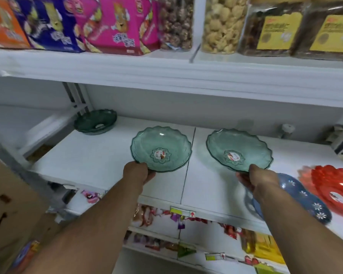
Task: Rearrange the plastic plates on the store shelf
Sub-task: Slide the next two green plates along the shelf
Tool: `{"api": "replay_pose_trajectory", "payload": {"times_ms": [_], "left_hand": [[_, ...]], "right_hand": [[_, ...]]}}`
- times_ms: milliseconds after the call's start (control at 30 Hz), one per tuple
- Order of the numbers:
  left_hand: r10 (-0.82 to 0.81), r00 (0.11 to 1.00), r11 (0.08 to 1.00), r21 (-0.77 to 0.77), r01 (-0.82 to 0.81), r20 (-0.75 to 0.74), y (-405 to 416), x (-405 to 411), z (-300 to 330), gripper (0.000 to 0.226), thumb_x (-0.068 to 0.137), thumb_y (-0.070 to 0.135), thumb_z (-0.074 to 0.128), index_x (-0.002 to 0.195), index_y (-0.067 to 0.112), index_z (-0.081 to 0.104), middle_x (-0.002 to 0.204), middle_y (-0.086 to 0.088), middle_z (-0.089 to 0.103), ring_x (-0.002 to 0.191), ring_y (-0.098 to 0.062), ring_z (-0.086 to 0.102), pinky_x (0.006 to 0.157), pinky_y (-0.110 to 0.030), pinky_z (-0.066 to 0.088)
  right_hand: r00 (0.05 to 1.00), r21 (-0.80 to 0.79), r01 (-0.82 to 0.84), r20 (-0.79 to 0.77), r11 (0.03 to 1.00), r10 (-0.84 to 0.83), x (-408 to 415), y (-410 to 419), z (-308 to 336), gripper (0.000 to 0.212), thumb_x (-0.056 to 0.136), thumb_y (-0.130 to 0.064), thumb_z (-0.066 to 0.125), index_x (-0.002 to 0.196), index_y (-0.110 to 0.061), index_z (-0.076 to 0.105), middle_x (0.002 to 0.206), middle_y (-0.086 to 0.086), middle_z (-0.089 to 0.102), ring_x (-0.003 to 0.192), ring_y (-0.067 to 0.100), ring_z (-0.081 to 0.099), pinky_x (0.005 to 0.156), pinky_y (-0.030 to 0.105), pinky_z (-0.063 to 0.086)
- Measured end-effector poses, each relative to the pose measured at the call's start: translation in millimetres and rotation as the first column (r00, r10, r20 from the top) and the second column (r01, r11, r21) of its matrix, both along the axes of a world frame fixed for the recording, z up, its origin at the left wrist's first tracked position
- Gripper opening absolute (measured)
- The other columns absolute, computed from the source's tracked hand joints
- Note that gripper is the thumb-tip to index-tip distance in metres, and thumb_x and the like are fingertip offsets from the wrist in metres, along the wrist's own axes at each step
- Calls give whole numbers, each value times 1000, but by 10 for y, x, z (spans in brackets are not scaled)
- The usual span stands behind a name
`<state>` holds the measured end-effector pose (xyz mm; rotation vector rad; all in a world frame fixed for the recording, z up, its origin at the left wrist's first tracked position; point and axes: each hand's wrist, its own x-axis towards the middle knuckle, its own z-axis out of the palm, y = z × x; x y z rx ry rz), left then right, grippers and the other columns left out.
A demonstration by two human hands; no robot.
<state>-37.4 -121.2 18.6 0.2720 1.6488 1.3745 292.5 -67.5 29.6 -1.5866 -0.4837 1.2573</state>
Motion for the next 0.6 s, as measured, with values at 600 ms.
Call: {"api": "replay_pose_trajectory", "payload": {"times_ms": [600], "left_hand": [[57, 998, 998, 33, -57, 22, 437, -979, -133, 15, 93, -2, 55, 101, 2, 67, 91, -15, 70, 71, -23, 69, 77, -42, 61]], "right_hand": [[997, 1, -73, 1, 997, 73, -1048, 277, -5, 16, 90, -6, 49, 96, -2, 63, 95, 22, 73, 36, 20, 66, 43, 25, 56]]}}
